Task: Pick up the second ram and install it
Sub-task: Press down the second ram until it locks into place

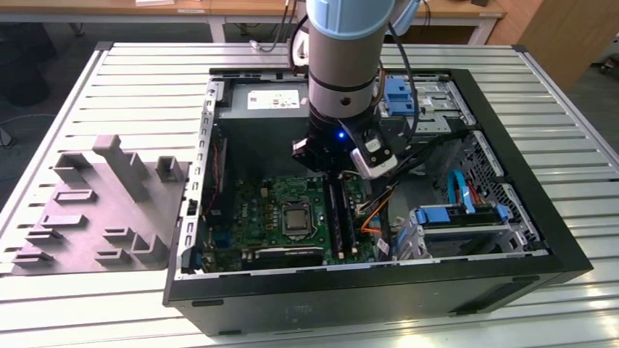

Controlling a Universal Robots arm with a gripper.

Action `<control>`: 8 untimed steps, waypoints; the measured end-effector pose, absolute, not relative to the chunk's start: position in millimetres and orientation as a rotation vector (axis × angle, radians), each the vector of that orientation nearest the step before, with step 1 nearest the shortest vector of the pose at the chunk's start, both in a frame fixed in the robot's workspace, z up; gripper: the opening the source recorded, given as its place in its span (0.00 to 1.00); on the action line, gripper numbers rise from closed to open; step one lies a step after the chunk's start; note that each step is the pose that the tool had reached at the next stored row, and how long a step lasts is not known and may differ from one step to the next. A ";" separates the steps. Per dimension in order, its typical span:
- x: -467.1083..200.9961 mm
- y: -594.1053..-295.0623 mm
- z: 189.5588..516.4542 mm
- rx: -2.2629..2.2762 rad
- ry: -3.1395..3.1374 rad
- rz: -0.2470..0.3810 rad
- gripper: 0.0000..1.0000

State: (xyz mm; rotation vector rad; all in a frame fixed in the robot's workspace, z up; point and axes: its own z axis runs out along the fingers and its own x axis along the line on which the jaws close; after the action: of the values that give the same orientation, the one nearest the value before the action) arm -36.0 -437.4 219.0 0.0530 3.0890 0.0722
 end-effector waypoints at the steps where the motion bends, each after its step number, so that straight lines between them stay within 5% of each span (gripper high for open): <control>1: -36.0 -437.4 218.9 0.053 3.089 0.072 0.11; 8: -36.0 -437.3 217.5 0.053 3.089 0.073 0.11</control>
State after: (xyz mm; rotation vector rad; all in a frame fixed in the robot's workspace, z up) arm -36.0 -437.3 217.5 0.0530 3.0888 0.0733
